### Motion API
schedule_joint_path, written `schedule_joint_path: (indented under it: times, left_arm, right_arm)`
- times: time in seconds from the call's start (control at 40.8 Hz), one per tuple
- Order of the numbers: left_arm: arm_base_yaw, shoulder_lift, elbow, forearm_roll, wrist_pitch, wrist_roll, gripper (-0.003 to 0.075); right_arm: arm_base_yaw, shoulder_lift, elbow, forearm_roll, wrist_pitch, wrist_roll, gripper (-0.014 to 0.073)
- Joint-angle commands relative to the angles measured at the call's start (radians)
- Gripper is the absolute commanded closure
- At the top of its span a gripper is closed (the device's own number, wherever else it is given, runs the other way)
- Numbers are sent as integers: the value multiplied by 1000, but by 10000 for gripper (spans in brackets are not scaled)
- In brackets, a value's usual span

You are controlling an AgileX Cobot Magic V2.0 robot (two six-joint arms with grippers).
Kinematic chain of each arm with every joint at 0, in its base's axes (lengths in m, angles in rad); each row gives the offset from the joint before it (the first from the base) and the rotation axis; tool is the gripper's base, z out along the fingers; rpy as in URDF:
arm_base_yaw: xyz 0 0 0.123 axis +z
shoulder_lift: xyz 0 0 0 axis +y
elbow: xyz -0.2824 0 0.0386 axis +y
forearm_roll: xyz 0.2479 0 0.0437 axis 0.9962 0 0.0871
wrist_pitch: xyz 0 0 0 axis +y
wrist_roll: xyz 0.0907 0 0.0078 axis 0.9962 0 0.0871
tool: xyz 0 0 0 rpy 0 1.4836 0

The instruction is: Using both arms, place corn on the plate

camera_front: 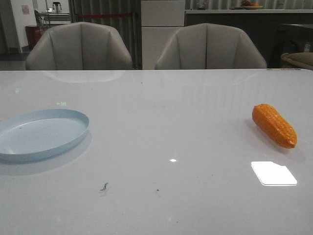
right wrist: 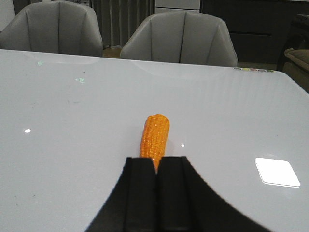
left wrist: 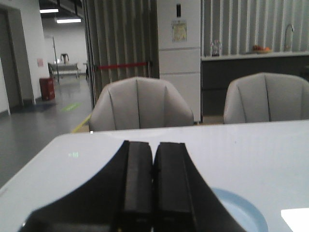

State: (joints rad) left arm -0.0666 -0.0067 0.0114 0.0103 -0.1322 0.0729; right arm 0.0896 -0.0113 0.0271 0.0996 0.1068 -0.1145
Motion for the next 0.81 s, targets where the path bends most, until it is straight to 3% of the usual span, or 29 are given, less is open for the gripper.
schedule_joint_path:
  times: [0.0, 0.245, 0.491, 0.662, 0.785]
  left_arm:
    - [2, -20, 33, -10, -199, -8, 627]
    - [2, -16, -106, -2, -137, -8, 627]
    - [2, 71, -367, 75, 42, -8, 627]
    - [2, 284, -572, 82, 42, -8, 627]
    - [2, 444, -672, 82, 37, -8, 627]
  right_arm:
    - [0, -23, -21, -2, -141, 0, 538]
    - [0, -23, -47, 30, -407, 12, 538]
    - [0, 58, -355, 42, -190, 19, 536]
    - [0, 291, -584, 42, -181, 19, 536]
    - [0, 458, -654, 42, -201, 19, 536]
